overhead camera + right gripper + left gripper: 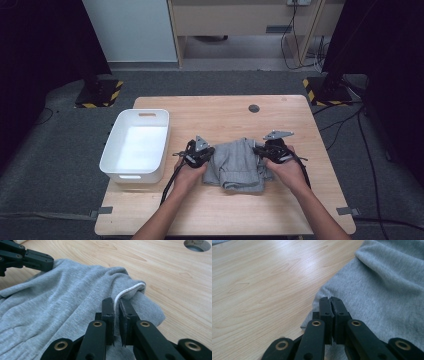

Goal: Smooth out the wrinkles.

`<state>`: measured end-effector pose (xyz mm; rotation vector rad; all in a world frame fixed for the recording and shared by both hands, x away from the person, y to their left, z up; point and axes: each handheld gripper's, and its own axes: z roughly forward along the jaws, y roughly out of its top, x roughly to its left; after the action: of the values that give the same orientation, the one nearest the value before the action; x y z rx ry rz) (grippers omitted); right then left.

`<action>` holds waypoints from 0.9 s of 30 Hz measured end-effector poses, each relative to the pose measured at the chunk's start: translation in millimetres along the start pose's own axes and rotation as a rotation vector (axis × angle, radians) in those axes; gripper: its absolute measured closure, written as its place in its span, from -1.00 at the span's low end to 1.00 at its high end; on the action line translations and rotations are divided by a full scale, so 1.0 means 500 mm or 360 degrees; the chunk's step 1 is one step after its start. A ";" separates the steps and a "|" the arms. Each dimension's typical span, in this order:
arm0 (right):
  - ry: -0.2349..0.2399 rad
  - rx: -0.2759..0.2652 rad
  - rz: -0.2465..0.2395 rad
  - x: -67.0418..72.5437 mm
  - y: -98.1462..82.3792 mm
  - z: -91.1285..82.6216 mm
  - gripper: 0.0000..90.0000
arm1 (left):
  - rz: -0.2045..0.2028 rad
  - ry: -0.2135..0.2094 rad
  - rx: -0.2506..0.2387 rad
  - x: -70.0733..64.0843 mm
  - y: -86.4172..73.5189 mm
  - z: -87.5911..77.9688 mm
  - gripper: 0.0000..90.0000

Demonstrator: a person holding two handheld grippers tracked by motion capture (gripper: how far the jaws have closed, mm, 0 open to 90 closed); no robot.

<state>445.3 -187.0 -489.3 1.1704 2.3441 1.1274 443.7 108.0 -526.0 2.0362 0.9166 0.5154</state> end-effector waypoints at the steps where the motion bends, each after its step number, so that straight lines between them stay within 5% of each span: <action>1: 0.0002 -0.0002 -0.0006 0.000 0.003 -0.003 0.87 | -0.0004 0.0002 -0.0003 0.001 0.000 0.000 0.95; 16: -0.0014 -0.0008 -0.0034 -0.002 0.022 -0.011 0.88 | -0.0002 0.0030 -0.0020 0.020 0.030 -0.002 0.97; 27: -0.0018 0.0009 -0.0024 -0.007 0.015 -0.001 0.88 | -0.0020 0.0040 0.0019 0.036 0.021 0.009 0.97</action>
<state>451.2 -187.2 -483.8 1.1560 2.3452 1.1075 462.7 115.0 -519.3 2.0374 0.9495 0.5311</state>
